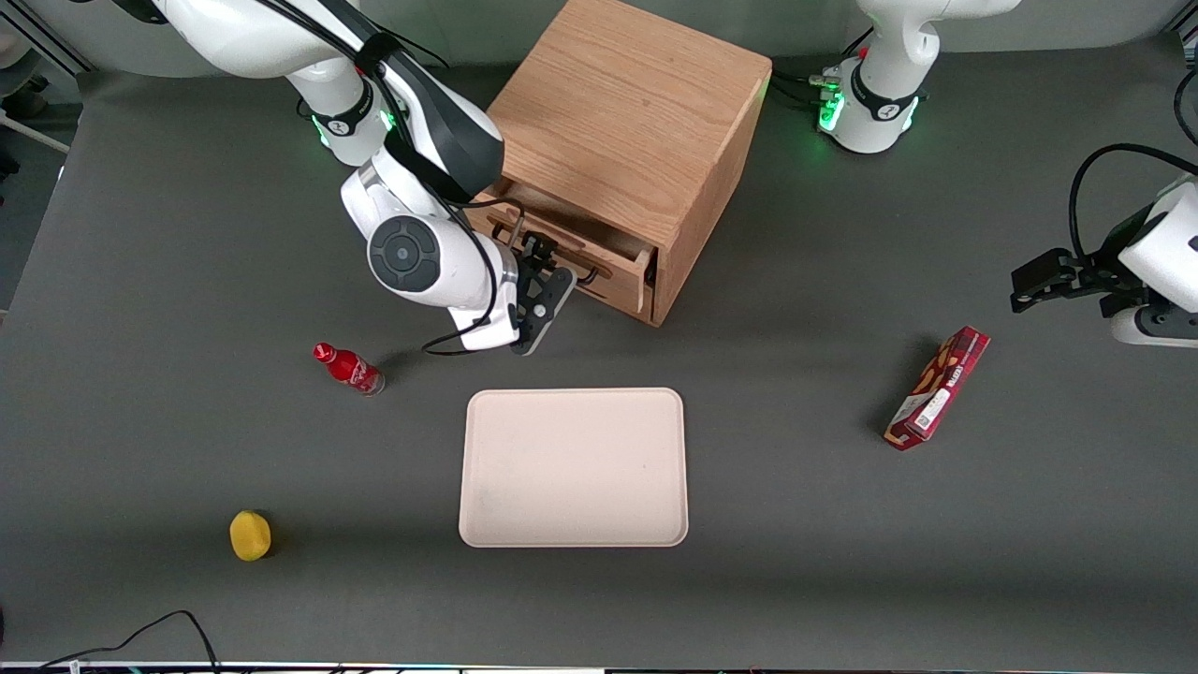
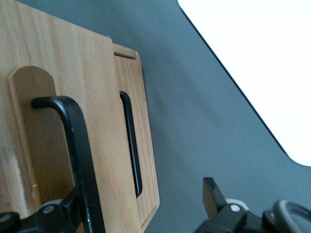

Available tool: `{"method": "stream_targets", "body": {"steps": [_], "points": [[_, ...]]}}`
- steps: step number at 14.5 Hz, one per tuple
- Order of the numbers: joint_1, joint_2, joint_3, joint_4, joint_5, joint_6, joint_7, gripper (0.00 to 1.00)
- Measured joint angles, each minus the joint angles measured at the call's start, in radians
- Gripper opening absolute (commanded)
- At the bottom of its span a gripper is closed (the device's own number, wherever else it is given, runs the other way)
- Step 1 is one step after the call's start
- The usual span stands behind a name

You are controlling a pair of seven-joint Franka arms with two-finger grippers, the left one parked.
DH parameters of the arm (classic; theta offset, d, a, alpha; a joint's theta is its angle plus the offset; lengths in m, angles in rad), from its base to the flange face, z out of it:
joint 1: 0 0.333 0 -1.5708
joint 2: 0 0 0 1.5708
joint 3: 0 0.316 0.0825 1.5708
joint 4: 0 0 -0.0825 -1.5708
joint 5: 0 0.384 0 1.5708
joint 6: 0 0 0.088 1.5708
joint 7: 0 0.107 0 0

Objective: Open upper drawer
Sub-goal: 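Pull the upper drawer outward from the cabinet with the right gripper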

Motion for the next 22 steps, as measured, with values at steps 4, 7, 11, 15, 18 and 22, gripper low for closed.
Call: {"method": "stream_targets", "body": {"steps": [4, 7, 11, 15, 18, 22], "points": [[-0.025, 0.001, 0.000, 0.010, -0.001, 0.000, -0.020, 1.00], [-0.038, 0.002, -0.001, 0.016, -0.001, 0.000, -0.026, 1.00], [-0.039, 0.006, -0.012, 0.025, -0.003, 0.000, -0.027, 1.00], [-0.039, 0.019, -0.016, 0.040, -0.020, 0.000, -0.038, 1.00], [-0.040, 0.033, -0.029, 0.062, -0.030, 0.000, -0.060, 1.00], [-0.045, 0.048, -0.043, 0.081, -0.034, 0.000, -0.085, 1.00]]}}
